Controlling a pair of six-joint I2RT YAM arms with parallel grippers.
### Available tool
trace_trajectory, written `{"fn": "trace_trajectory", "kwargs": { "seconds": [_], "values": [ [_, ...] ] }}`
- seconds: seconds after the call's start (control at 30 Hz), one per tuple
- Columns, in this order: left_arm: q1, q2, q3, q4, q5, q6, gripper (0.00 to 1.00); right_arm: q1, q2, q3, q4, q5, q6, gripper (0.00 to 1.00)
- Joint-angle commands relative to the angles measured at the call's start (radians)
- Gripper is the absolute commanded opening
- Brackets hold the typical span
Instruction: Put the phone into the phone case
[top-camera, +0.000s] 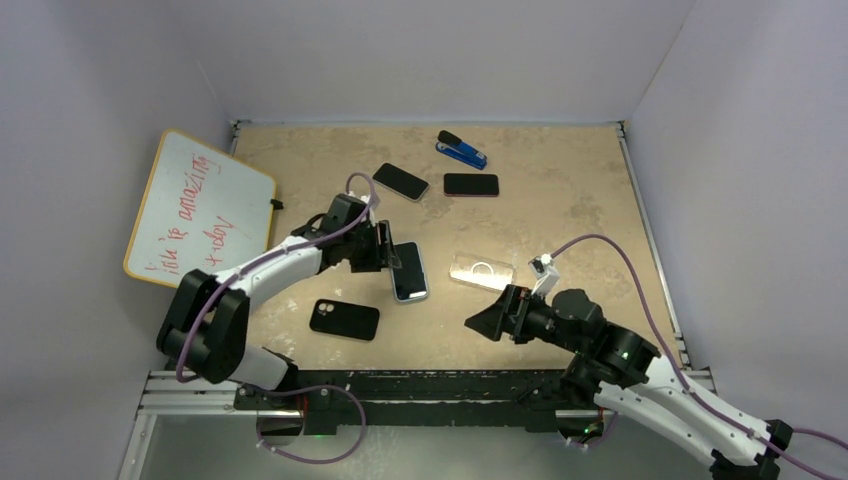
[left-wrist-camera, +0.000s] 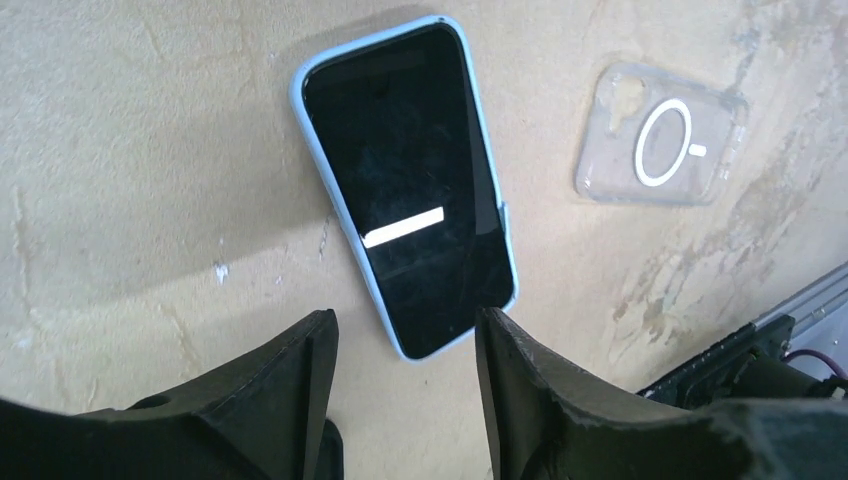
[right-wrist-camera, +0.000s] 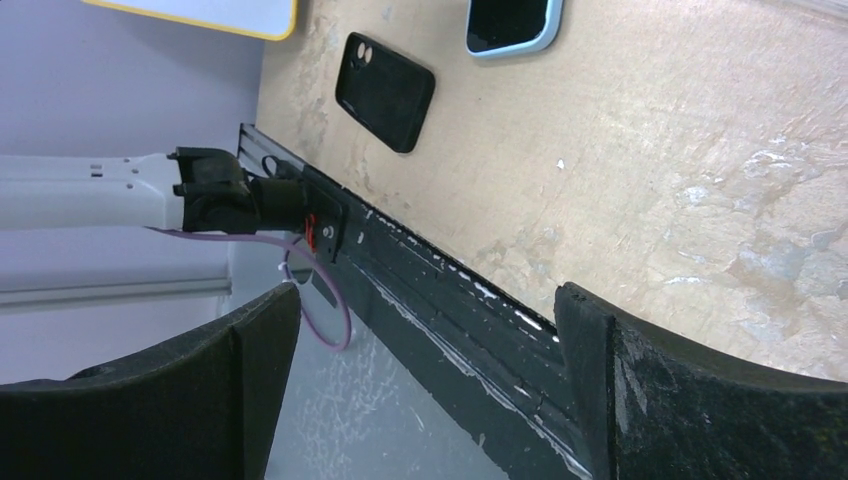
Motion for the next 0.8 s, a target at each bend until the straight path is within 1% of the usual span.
{"fn": "trace_trajectory", "kwargs": {
  "seconds": [0.0,0.07,0.1,0.2,0.27,0.37,0.43,0.5,0.6,0.77],
  "values": [
    [-0.011,-0.117,-0.026,-0.053,-0.023,0.031,0.56,-0.001,0.032,0.033,0.014,0.028,0.010,0.97],
    [-0.014,-0.170,-0.040,-0.091,-0.056,0.027,0.59,-0.001,0.059,0.040,0.011,0.050,0.015,0.98],
    [-0.014,-0.200,-0.048,-0.110,-0.072,0.020,0.62,-0.001,0.072,0.044,0.007,0.062,0.019,0.98],
    [-0.014,-0.291,-0.085,-0.153,-0.104,0.006,0.84,-0.002,0.120,0.066,-0.017,0.109,0.039,0.99],
    [-0.014,-0.351,-0.116,-0.163,-0.101,0.010,0.89,-0.001,0.154,0.083,-0.046,0.140,0.053,0.99],
    [-0.014,-0.433,-0.157,-0.148,-0.047,0.041,0.92,-0.001,0.211,0.106,-0.077,0.214,0.072,0.99],
    [-0.015,-0.473,-0.176,-0.146,-0.018,0.063,0.92,-0.001,0.256,0.131,-0.091,0.280,0.051,0.99],
    [-0.016,-0.505,-0.193,-0.151,-0.020,0.071,0.91,-0.001,0.312,0.162,-0.092,0.358,0.016,0.99],
    [-0.020,-0.534,-0.204,-0.135,-0.002,0.071,0.91,-0.002,0.419,0.210,-0.052,0.449,-0.072,0.99],
    [-0.019,-0.538,-0.131,-0.168,0.067,0.144,0.91,-0.017,0.658,0.349,0.025,0.587,-0.254,0.99]
  ]
}}
